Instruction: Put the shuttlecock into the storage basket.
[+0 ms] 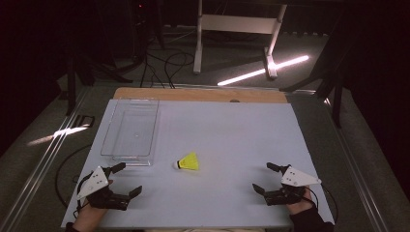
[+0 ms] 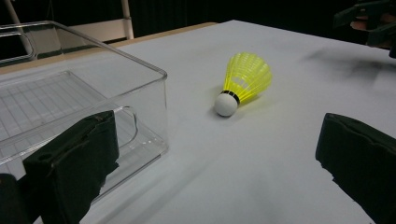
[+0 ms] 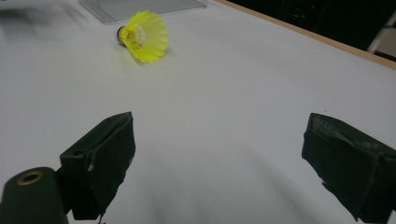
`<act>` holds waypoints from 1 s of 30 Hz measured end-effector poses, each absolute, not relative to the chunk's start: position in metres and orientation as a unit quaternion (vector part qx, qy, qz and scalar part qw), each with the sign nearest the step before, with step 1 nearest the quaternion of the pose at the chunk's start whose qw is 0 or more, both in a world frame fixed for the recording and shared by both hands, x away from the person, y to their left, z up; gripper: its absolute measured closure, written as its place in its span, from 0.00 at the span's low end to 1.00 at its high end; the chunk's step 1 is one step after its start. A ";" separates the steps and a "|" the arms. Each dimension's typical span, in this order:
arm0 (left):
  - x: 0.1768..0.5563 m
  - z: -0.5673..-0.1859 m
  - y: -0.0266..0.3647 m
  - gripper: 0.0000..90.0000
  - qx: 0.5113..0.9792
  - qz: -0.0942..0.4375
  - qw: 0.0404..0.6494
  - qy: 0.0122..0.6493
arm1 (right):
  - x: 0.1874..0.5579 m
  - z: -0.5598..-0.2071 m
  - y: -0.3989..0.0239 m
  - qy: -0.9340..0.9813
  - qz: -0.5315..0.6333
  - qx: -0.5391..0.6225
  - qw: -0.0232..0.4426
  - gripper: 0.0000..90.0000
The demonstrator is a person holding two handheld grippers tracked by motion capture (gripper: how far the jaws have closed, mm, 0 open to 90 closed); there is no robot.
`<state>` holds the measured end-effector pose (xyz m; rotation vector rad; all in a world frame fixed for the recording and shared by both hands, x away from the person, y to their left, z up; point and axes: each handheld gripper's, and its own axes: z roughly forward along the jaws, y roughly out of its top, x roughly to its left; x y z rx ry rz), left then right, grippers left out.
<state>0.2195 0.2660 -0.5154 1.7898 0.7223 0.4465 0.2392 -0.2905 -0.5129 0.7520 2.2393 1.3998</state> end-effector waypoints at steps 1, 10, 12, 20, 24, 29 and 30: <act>0.220 -0.515 0.266 0.00 0.756 0.188 0.548 0.305 | 0.239 -0.513 -0.290 0.800 0.500 0.269 0.197 0.11; 0.220 -0.516 0.265 0.00 0.758 0.187 0.546 0.304 | 0.238 -0.514 -0.288 0.804 0.493 0.263 0.202 0.11; 0.220 -0.516 0.265 0.00 0.759 0.186 0.546 0.303 | 0.238 -0.514 -0.288 0.804 0.494 0.263 0.201 0.11; 0.222 -0.516 0.266 0.00 0.754 0.169 0.551 0.315 | 0.237 -0.512 -0.288 0.803 0.495 0.263 0.204 0.11; 0.222 -0.514 0.267 0.00 0.751 0.171 0.552 0.319 | 0.237 -0.512 -0.288 0.803 0.495 0.263 0.204 0.11; 0.224 -0.503 0.266 0.00 0.752 0.164 0.552 0.321 | 0.237 -0.512 -0.288 0.802 0.496 0.262 0.206 0.11; 0.225 -0.499 0.265 0.00 0.752 0.156 0.556 0.319 | 0.237 -0.512 -0.288 0.802 0.495 0.262 0.207 0.11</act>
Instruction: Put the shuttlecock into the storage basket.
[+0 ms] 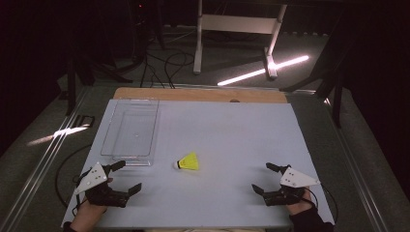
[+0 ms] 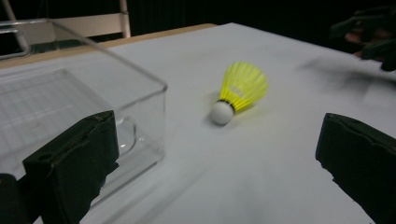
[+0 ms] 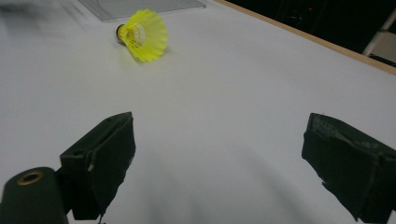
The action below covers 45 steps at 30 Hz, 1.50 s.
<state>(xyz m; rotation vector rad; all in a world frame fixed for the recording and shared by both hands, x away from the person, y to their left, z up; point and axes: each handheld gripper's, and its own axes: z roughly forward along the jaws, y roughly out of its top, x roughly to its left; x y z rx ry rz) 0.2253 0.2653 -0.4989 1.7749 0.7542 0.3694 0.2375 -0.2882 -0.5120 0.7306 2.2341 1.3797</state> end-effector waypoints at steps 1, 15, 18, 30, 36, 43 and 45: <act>0.225 -0.499 0.265 0.00 0.752 0.156 0.556 0.319 | 0.237 -0.512 -0.288 0.802 0.495 0.262 0.207 0.11; 0.243 -0.460 0.262 0.00 0.824 0.109 0.499 0.244 | 0.237 -0.512 -0.286 0.806 0.493 0.258 0.204 0.11; 0.245 -0.458 0.258 0.00 0.835 0.100 0.488 0.234 | 0.237 -0.512 -0.286 0.806 0.493 0.256 0.203 0.11; 0.252 -0.447 0.245 0.00 0.878 0.074 0.431 0.195 | 0.238 -0.513 -0.285 0.807 0.494 0.253 0.201 0.11; 0.253 -0.447 0.239 0.00 0.899 0.065 0.397 0.175 | 0.238 -0.513 -0.285 0.809 0.492 0.252 0.199 0.11; 0.256 -0.449 0.231 0.00 0.922 0.047 0.352 0.156 | 0.238 -0.513 -0.284 0.810 0.492 0.251 0.199 0.11; 0.257 -0.449 0.229 0.00 0.929 0.044 0.336 0.148 | 0.238 -0.513 -0.284 0.810 0.491 0.250 0.199 0.11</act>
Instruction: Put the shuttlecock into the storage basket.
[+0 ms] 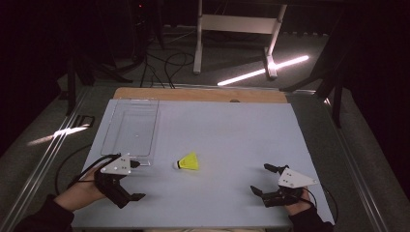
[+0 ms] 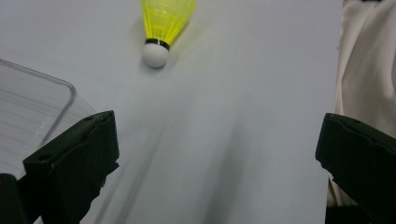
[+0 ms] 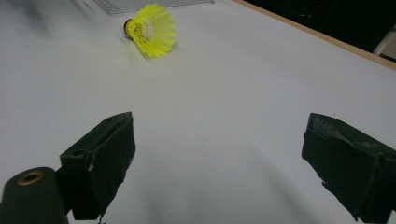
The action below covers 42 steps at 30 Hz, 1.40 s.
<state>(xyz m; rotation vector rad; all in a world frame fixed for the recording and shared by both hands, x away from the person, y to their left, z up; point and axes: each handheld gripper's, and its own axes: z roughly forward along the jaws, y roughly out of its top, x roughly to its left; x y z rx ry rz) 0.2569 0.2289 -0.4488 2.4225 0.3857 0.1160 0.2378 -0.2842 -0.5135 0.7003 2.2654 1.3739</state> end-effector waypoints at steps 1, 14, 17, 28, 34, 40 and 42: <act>0.258 -0.449 0.228 0.00 0.931 0.044 0.331 0.146 | 0.238 -0.514 -0.284 0.810 0.491 0.250 0.199 0.11; 0.267 -0.442 0.221 0.00 0.952 0.049 0.262 0.148 | 0.238 -0.514 -0.284 0.811 0.489 0.249 0.201 0.11; 0.269 -0.441 0.219 0.00 0.955 0.045 0.255 0.146 | 0.238 -0.514 -0.284 0.812 0.488 0.249 0.201 0.11; 0.282 -0.434 0.206 0.00 0.964 0.042 0.221 0.143 | 0.238 -0.514 -0.284 0.813 0.488 0.248 0.202 0.11; 0.290 -0.428 0.198 0.00 0.968 0.042 0.208 0.132 | 0.238 -0.514 -0.284 0.813 0.487 0.247 0.202 0.11; 0.297 -0.423 0.187 0.00 0.971 0.039 0.204 0.118 | 0.238 -0.515 -0.283 0.813 0.487 0.247 0.201 0.11; 0.301 -0.422 0.183 0.00 0.971 0.038 0.206 0.113 | 0.238 -0.515 -0.283 0.813 0.487 0.247 0.200 0.11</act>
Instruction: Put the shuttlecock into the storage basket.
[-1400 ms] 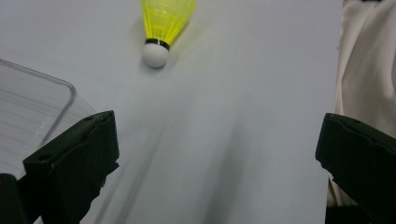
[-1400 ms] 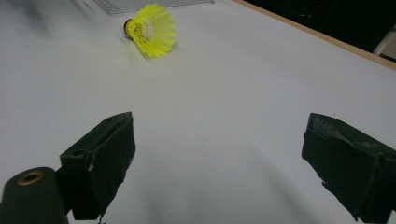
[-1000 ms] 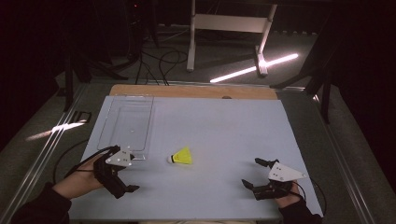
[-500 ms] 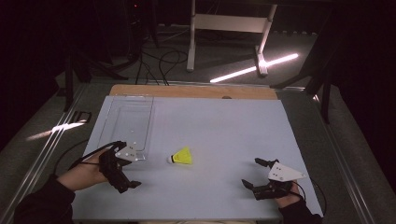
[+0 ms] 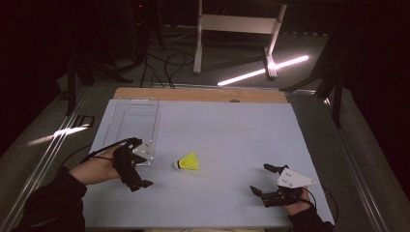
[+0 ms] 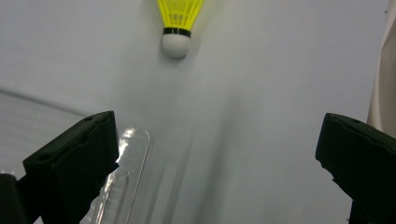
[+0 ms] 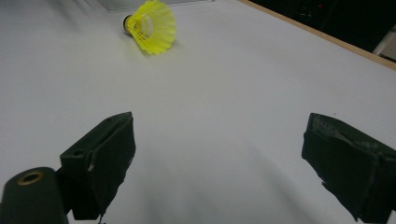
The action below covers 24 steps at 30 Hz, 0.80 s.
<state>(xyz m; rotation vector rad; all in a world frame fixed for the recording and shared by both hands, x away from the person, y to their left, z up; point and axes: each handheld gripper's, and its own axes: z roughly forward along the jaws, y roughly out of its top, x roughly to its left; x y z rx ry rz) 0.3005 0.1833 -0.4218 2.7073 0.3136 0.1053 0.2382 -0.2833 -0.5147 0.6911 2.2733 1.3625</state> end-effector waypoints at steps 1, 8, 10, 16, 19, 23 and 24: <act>0.301 -0.422 0.183 0.00 0.971 0.038 0.206 0.113 | 0.238 -0.515 -0.283 0.813 0.487 0.247 0.200 0.11; 0.313 -0.411 0.172 0.00 0.965 0.049 0.240 0.095 | 0.238 -0.515 -0.283 0.813 0.487 0.248 0.201 0.11; 0.316 -0.410 0.169 0.00 0.961 0.054 0.254 0.097 | 0.238 -0.515 -0.283 0.813 0.487 0.246 0.201 0.11; 0.327 -0.410 0.164 0.00 0.951 0.046 0.286 0.105 | 0.238 -0.515 -0.283 0.813 0.488 0.245 0.201 0.11; 0.333 -0.412 0.160 0.00 0.948 0.042 0.295 0.116 | 0.238 -0.515 -0.283 0.813 0.488 0.244 0.203 0.11; 0.339 -0.410 0.155 0.00 0.941 0.053 0.308 0.127 | 0.238 -0.515 -0.283 0.813 0.488 0.245 0.202 0.11; 0.340 -0.409 0.154 0.00 0.940 0.057 0.310 0.130 | 0.238 -0.515 -0.283 0.813 0.488 0.245 0.202 0.11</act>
